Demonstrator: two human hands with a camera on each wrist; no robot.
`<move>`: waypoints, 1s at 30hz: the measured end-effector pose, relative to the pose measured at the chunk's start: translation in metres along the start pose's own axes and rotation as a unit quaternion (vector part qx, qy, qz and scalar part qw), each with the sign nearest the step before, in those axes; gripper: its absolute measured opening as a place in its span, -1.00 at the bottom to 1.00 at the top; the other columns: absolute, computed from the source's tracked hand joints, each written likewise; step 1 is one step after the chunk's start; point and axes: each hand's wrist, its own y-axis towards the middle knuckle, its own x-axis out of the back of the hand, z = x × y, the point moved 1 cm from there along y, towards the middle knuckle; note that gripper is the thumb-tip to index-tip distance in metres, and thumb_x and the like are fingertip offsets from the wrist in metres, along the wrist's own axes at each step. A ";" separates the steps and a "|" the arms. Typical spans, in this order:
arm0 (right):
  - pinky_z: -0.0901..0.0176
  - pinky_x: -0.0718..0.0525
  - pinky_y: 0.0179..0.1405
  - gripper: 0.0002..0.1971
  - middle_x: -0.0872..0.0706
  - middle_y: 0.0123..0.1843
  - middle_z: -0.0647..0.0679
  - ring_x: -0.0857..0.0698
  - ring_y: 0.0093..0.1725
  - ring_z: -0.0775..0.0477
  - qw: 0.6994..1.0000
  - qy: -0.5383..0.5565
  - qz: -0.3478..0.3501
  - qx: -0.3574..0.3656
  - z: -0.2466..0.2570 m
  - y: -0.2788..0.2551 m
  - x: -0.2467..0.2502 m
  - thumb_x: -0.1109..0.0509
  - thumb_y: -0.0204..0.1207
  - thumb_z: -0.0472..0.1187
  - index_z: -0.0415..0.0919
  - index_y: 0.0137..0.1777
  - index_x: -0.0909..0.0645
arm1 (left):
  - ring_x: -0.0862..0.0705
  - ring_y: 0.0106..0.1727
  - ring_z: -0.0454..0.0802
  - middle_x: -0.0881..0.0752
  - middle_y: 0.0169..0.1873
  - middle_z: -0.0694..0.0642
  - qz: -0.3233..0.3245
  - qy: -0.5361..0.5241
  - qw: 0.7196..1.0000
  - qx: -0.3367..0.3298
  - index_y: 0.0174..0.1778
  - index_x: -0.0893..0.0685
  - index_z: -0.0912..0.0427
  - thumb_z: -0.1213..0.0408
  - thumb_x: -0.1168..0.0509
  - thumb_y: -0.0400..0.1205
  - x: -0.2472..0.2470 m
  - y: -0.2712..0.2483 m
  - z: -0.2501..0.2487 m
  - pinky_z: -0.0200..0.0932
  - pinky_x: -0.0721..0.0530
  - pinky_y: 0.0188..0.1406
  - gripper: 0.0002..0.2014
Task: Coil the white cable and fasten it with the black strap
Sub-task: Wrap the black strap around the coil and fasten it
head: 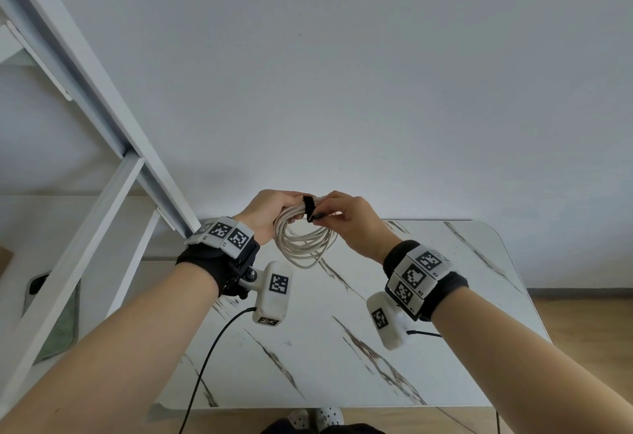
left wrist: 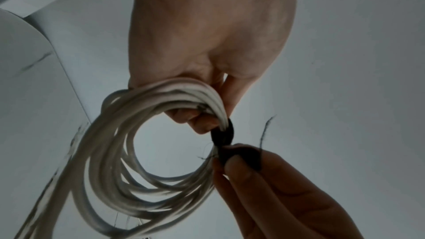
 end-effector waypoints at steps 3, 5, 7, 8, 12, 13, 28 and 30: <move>0.15 -0.64 0.13 -0.91 -0.65 -0.03 -0.02 -0.69 -0.03 -0.10 0.999 -0.044 0.002 0.017 -0.002 0.001 -0.002 -0.46 0.44 -0.40 -0.30 -0.08 -0.77 | -0.59 -0.02 0.13 -0.73 0.10 0.39 0.012 -0.005 1.000 0.004 0.18 -0.71 0.42 0.41 -0.25 0.61 -0.001 0.000 0.000 -0.21 -0.51 -0.12 -0.72; 0.22 -0.60 0.01 -0.90 -0.64 -0.06 -0.01 -0.64 -0.14 -0.01 0.998 -0.063 0.005 0.029 -0.002 0.002 -0.004 -0.46 0.45 -0.39 -0.29 -0.08 -0.78 | -0.62 -0.27 -0.03 -0.77 -0.22 0.19 0.009 -0.006 1.000 0.014 0.19 -0.71 0.43 0.39 -0.24 0.62 -0.002 -0.002 -0.001 -0.35 -0.53 -0.40 -0.71; 0.26 -0.56 -0.05 -0.89 -0.65 -0.06 -0.07 -0.62 -0.17 0.02 0.997 -0.071 0.006 0.037 -0.001 0.003 -0.004 -0.46 0.45 -0.38 -0.28 -0.08 -0.79 | -0.56 -0.50 -0.14 -0.69 -0.47 0.04 0.002 -0.018 0.999 0.030 0.16 -0.71 0.42 0.31 -0.29 0.61 -0.002 -0.004 -0.001 -0.37 -0.48 -0.59 -0.70; 0.22 -0.57 -0.06 -0.89 -0.67 -0.05 -0.12 -0.63 -0.16 -0.04 0.996 -0.074 0.005 0.042 0.000 0.003 -0.003 -0.46 0.45 -0.37 -0.26 -0.08 -0.80 | -0.56 -0.54 -0.16 -0.66 -0.49 0.03 -0.001 -0.021 0.999 0.033 0.17 -0.70 0.42 0.27 -0.32 0.60 -0.002 -0.003 0.000 -0.37 -0.47 -0.61 -0.68; 0.15 -0.55 -0.18 -0.86 -0.67 -0.03 -0.13 -0.58 -0.23 -0.10 0.984 -0.155 -0.005 0.084 0.002 0.005 -0.004 -0.51 0.41 -0.36 -0.22 -0.05 -0.80 | -0.58 -0.53 -0.20 -0.70 -0.44 0.01 0.000 -0.007 1.000 0.020 0.19 -0.70 0.41 0.34 -0.29 0.62 -0.004 -0.004 -0.005 -0.41 -0.48 -0.60 -0.72; 0.19 -0.52 -0.17 -0.83 -0.67 0.01 -0.12 -0.55 -0.24 -0.04 0.980 -0.177 -0.003 0.093 0.001 0.005 -0.005 -0.49 0.41 -0.40 -0.24 -0.02 -0.79 | -0.59 -0.51 -0.19 -0.70 -0.44 0.02 -0.002 -0.013 1.000 0.019 0.19 -0.69 0.41 0.36 -0.29 0.62 -0.004 -0.005 -0.007 -0.41 -0.49 -0.59 -0.72; 0.05 -0.59 -0.23 -0.68 -0.69 0.07 -0.08 -0.66 -0.06 -0.12 0.952 -0.291 -0.040 0.086 0.011 0.009 0.002 -0.46 0.46 -0.08 -0.24 0.12 -0.59 | -0.51 -0.65 -0.12 -0.56 -0.59 0.15 0.007 0.015 1.000 -0.006 -0.34 -0.43 0.21 0.41 -0.31 0.62 -0.011 -0.014 -0.012 -0.35 -0.44 -0.68 -0.76; -0.01 -0.62 -0.16 -0.68 -0.73 0.10 -0.10 -0.70 -0.01 -0.19 0.940 -0.329 -0.003 0.091 0.011 0.009 0.001 -0.41 0.50 -0.11 -0.21 0.21 -0.59 | -0.52 -0.61 -0.08 -0.58 -0.59 0.16 0.023 0.017 1.000 0.008 -0.32 -0.44 0.22 0.41 -0.28 0.63 -0.011 -0.014 -0.012 -0.32 -0.45 -0.63 -0.78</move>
